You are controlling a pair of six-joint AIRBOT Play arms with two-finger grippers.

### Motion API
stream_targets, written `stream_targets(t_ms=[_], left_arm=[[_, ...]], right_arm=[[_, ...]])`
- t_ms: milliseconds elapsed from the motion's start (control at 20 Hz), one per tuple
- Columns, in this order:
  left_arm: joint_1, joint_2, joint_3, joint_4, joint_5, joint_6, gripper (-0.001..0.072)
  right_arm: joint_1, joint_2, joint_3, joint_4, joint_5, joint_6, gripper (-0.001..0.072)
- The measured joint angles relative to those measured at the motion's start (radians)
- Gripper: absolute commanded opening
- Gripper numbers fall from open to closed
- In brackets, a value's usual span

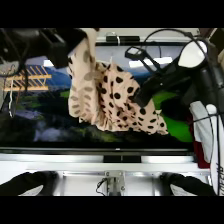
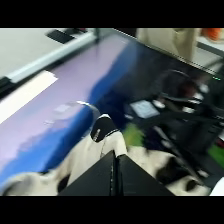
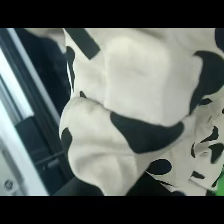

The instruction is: Fold the shirts.

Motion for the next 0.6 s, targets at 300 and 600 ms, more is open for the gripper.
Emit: stream_targets(t_ms=[300, 600], left_arm=[[-0.064, 0.017, 0.0, 0.121, -0.315, -0.069, 0.0043], [-0.074, 0.011, -0.006, 0.375, -0.437, -0.139, 0.0509]], right_arm=[[-0.058, 0.003, 0.091, 0.01, -0.152, 0.047, 0.0045], [-0.071, 0.094, 0.185, 0.033, -0.159, 0.064, 0.0045]])
